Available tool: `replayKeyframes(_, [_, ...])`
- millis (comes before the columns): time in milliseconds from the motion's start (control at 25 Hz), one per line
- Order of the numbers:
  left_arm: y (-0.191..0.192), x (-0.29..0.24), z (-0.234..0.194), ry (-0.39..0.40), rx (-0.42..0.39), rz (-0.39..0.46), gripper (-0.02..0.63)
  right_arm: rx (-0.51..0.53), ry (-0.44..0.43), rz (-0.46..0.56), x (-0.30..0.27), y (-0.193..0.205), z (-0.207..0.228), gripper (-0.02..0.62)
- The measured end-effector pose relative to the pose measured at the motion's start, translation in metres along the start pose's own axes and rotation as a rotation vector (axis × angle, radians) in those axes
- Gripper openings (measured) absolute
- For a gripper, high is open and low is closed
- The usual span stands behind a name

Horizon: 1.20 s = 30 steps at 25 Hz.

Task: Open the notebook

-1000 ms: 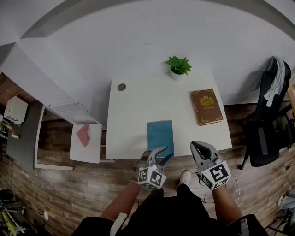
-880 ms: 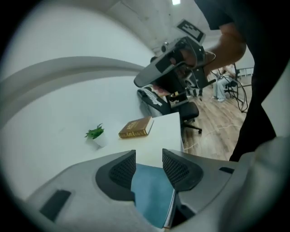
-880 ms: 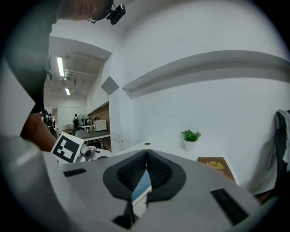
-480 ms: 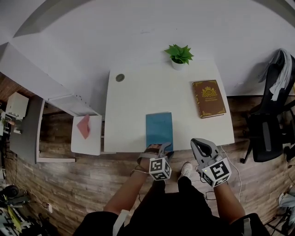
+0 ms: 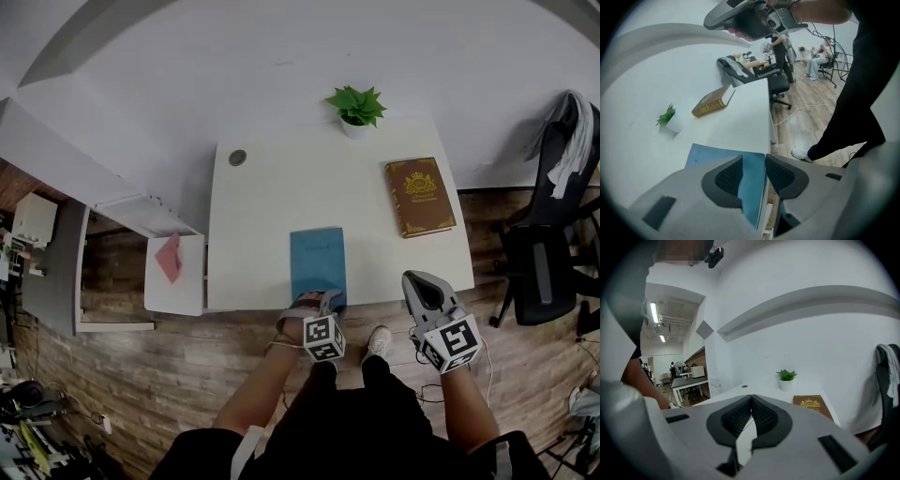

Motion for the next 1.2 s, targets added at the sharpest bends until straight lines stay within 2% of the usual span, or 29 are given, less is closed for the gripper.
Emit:
replayKeyframes(120, [0.000,0.000,0.004,0.016,-0.005,0.002,0.116,-0.002,-0.011,0.005,-0.001,-0.001,-0.003,0.002])
replayKeyframes(360, [-0.001,0.000,0.004,0.050,0.029,0.020,0.065,-0.010,-0.027,0.014,-0.006,-0.002,-0.005,0.003])
replayKeyframes(440, [-0.002,0.007,0.003,0.034,0.057,0.051,0.031,-0.007,-0.035,0.015,-0.007,-0.003,-0.009,0.003])
replayKeyframes(600, [-0.001,0.019,0.001,-0.018,0.145,0.112,0.019,-0.004,-0.046,0.014,-0.009,-0.003,-0.013,0.003])
replayKeyframes(760, [-0.001,0.041,-0.002,-0.100,0.231,0.191,0.015,-0.001,-0.064,0.015,-0.012,-0.006,-0.022,0.002])
replayKeyframes(960, [-0.002,0.077,-0.009,-0.228,0.257,0.266,0.012,0.018,-0.099,0.025,-0.022,-0.011,-0.032,0.002])
replayKeyframes(1040, [0.000,0.094,-0.014,-0.290,0.317,0.326,0.011,0.025,-0.119,0.026,-0.027,-0.013,-0.036,0.002])
replayKeyframes(1200, [0.016,0.129,-0.021,-0.425,0.506,0.462,0.011,0.025,-0.163,0.025,-0.040,-0.015,-0.046,0.002])
Point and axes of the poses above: the fingertips, and each gripper's own axes: x backward along the fingers, z to its right, y out of its underside, the point moved 9 cm from there along x, backward along the fingers, and after that the axes turned 8 degrees about z, right-handed, at the moved point
